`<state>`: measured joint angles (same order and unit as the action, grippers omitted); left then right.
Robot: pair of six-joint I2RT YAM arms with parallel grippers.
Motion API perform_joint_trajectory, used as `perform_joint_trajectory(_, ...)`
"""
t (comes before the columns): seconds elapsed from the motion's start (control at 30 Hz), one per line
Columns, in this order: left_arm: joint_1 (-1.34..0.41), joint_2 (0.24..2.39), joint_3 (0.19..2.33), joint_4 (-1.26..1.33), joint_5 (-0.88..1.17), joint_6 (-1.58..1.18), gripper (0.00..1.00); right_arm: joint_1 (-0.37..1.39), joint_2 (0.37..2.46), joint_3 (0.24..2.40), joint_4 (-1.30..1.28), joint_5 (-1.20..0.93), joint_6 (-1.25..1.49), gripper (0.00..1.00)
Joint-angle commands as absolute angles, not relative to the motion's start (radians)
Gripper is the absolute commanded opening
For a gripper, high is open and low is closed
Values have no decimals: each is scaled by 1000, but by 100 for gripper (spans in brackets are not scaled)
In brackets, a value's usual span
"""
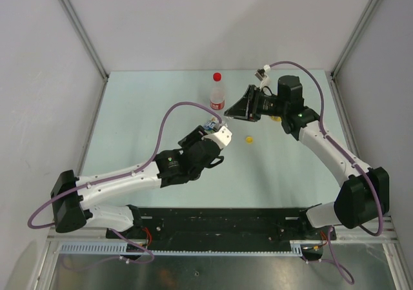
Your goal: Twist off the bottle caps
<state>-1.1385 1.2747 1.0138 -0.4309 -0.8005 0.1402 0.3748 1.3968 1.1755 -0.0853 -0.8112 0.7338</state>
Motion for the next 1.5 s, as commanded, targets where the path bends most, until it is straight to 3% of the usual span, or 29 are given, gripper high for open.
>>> perform_joint_trajectory(0.0,-1144,1274,1052,-411,-810,150,7,354,1366,1185,-61,-817,739,54)
perform_joint_trajectory(0.2,-1144,1274,1052,-415,-813,147,7,325,1351,1184,-76,-824,727,67)
perform_joint_trajectory(0.6,-1145,1280,1060,-417,-802,137,8,333,1361,1184,-64,-849,730,60)
perform_joint_trajectory(0.73,-1144,1280,1062,-418,-798,132,8,337,1363,1185,-55,-859,735,53)
perform_joint_trajectory(0.97,-1145,1276,1062,-420,-783,124,8,344,1363,1186,-35,-884,730,31)
perform_joint_trajectory(1.2,-1144,1265,1060,-419,-766,107,8,347,1355,1185,-11,-920,716,4)
perform_joint_trajectory(1.47,-1079,1195,1062,-414,-513,45,7,345,1314,1184,43,-950,669,0)
